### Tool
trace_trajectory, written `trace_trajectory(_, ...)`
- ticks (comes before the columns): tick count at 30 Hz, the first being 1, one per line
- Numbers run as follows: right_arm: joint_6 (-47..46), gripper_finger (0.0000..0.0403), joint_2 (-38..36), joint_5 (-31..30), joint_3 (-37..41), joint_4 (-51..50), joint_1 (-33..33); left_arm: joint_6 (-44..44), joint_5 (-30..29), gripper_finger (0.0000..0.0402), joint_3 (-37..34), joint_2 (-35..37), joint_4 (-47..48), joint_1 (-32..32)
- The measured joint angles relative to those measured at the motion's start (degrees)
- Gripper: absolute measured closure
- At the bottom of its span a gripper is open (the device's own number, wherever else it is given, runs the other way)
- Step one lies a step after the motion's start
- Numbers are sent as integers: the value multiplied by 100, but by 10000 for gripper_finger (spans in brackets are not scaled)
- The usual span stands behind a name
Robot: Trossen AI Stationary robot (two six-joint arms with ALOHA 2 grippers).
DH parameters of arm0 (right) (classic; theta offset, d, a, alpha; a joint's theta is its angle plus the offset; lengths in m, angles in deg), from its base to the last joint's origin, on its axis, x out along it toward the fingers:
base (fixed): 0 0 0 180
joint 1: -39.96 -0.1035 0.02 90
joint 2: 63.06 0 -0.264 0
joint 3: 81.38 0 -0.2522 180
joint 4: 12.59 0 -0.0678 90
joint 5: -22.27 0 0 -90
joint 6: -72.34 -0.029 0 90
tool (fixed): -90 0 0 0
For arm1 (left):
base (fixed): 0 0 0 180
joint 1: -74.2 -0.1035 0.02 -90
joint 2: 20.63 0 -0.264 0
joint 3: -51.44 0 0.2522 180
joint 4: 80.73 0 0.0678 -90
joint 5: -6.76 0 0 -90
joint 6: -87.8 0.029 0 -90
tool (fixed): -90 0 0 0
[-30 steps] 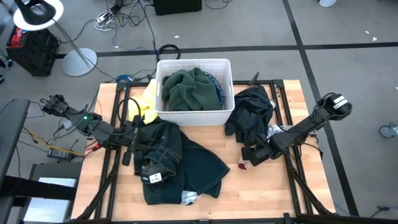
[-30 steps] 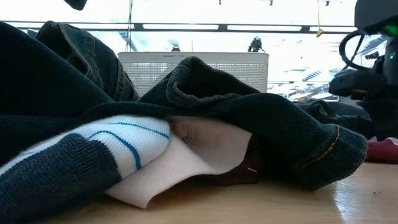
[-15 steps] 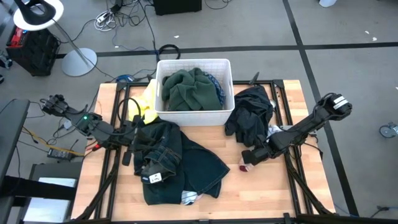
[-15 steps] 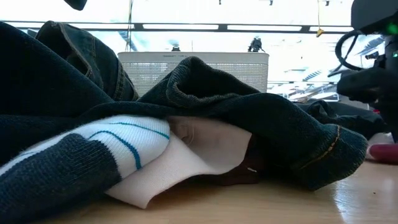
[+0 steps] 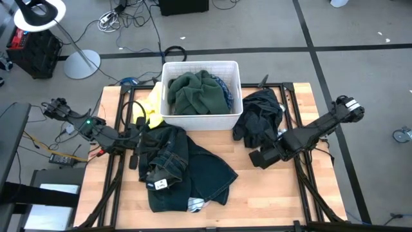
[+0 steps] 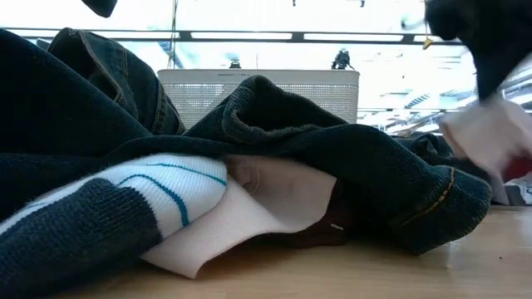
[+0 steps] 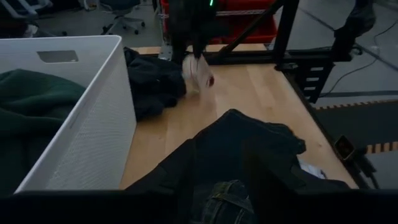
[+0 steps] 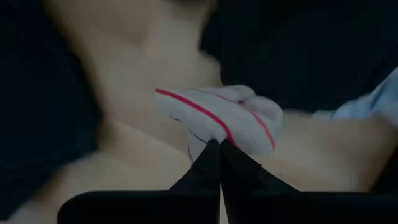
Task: Sort clothes
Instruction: Put the white pink sock into the laundry organizer
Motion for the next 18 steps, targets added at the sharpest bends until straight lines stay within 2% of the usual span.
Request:
trace_trajectory(4, 304, 402, -4, -735, -1100, -898, 80, 0, -117, 269, 0, 0, 23, 0)
trace_trajectory(8, 815, 403, -11, -1457, -2063, -1340, 231, 0, -153, 269, 0, 0, 36, 0)
trace_trajectory(13, 1987, 403, -11, -2207, -2980, -1289, 634, 2, -157, 269, 0, 0, 109, 0)
trace_trajectory(18, 3453, 403, -12, -2323, -3555, -731, 1410, 2, -240, 269, 0, 0, 153, 0)
